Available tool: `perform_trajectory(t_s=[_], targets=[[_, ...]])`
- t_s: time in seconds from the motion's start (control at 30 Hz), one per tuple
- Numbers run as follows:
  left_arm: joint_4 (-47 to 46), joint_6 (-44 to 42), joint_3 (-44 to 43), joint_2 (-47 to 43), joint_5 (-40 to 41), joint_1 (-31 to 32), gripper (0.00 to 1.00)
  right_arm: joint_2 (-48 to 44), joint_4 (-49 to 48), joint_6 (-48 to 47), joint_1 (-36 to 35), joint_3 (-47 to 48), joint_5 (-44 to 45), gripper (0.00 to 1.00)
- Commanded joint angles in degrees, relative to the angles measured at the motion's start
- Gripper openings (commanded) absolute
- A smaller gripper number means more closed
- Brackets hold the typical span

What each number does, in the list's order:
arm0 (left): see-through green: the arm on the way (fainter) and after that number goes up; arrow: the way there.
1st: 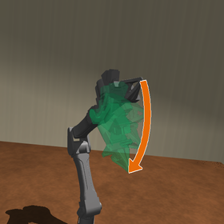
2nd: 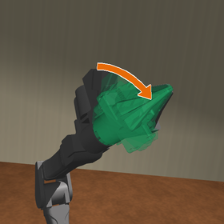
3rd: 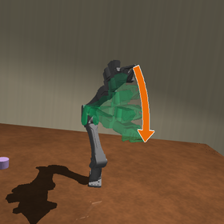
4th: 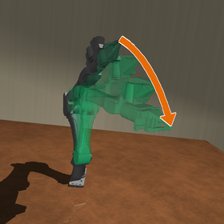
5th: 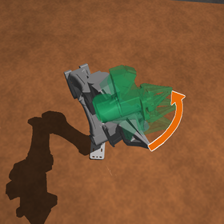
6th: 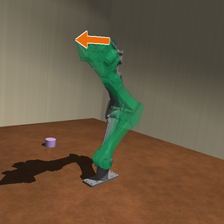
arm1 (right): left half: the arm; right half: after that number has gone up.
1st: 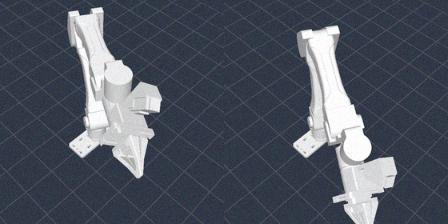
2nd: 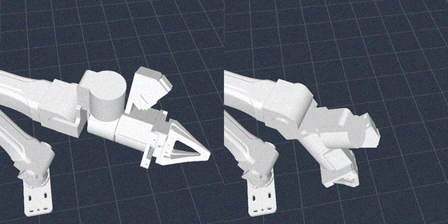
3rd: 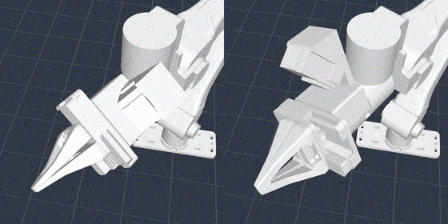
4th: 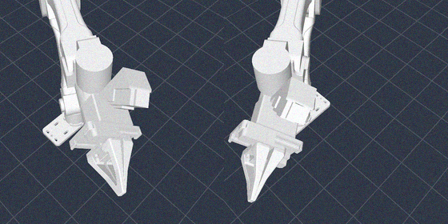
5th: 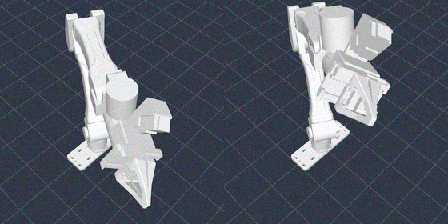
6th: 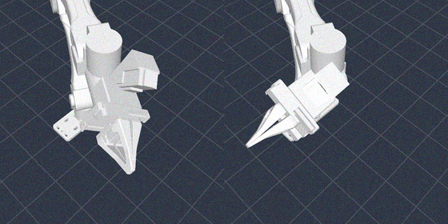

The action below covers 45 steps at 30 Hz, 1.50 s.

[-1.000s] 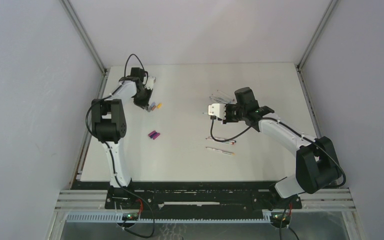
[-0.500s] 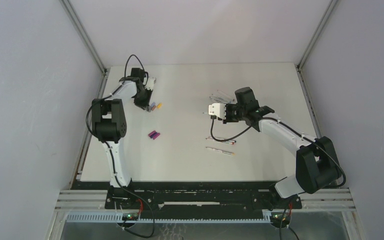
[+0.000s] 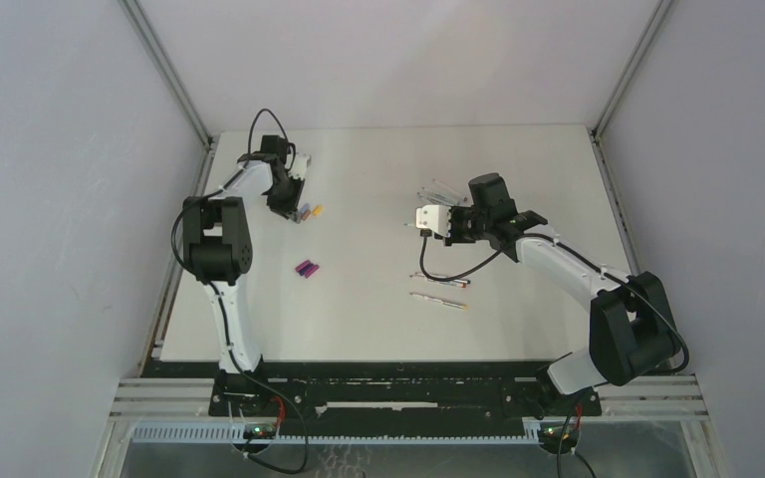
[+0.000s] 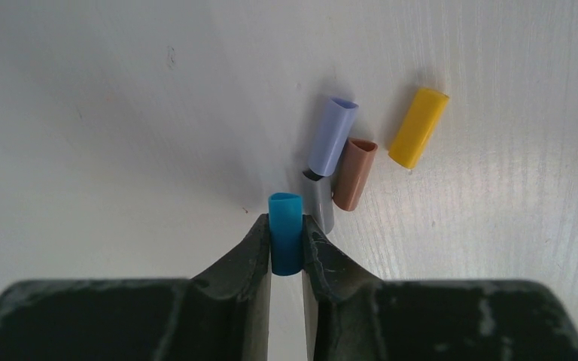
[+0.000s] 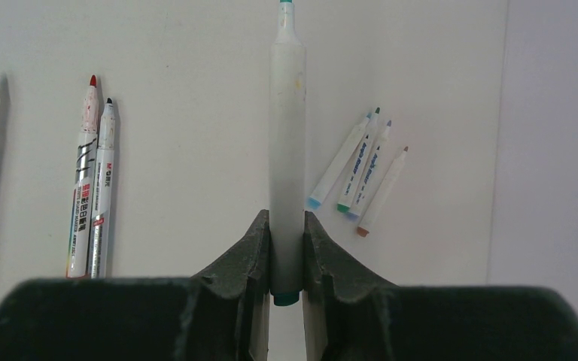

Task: Open the pen caps
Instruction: Place the pen cap at the center of the board, then place the pen at the center of the board.

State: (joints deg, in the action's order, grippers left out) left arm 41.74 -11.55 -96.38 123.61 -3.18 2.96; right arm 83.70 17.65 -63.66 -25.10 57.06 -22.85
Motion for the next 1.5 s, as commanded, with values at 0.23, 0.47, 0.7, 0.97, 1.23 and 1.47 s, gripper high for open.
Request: perform_trajectory(t_s=[0.23,0.47,0.7,0.97,1.23,1.47], targets=[[0.45,0.39,-2.47,-1.71,-0.61,-0.44,0.29,-1.82,-0.76,1.21,0.64,2.36,-1.56,0.00],[0.45,0.46,-1.98,-3.89,-0.63,-0.70,0.29,-1.66,-1.19,2.08,1.17,2.44,-2.11,0.00],[0.69,-0.19,-0.74,-9.85,-1.28,-0.95,0.32,0.67,0.21,5.81,2.34,5.00,-2.97,0.00],[0.45,-1.04,5.40,-20.88,-1.84,-0.99,0.46,6.14,3.25,12.43,3.31,9.78,-2.82,0.00],[-0.77,-0.19,16.27,-34.83,-3.47,-0.94,0.64,14.47,6.87,21.62,3.13,17.11,1.03,0.00],[-0.72,-1.08,23.80,-47.22,-4.45,-0.98,0.81,22.12,10.41,26.86,3.04,22.55,5.57,0.00]])
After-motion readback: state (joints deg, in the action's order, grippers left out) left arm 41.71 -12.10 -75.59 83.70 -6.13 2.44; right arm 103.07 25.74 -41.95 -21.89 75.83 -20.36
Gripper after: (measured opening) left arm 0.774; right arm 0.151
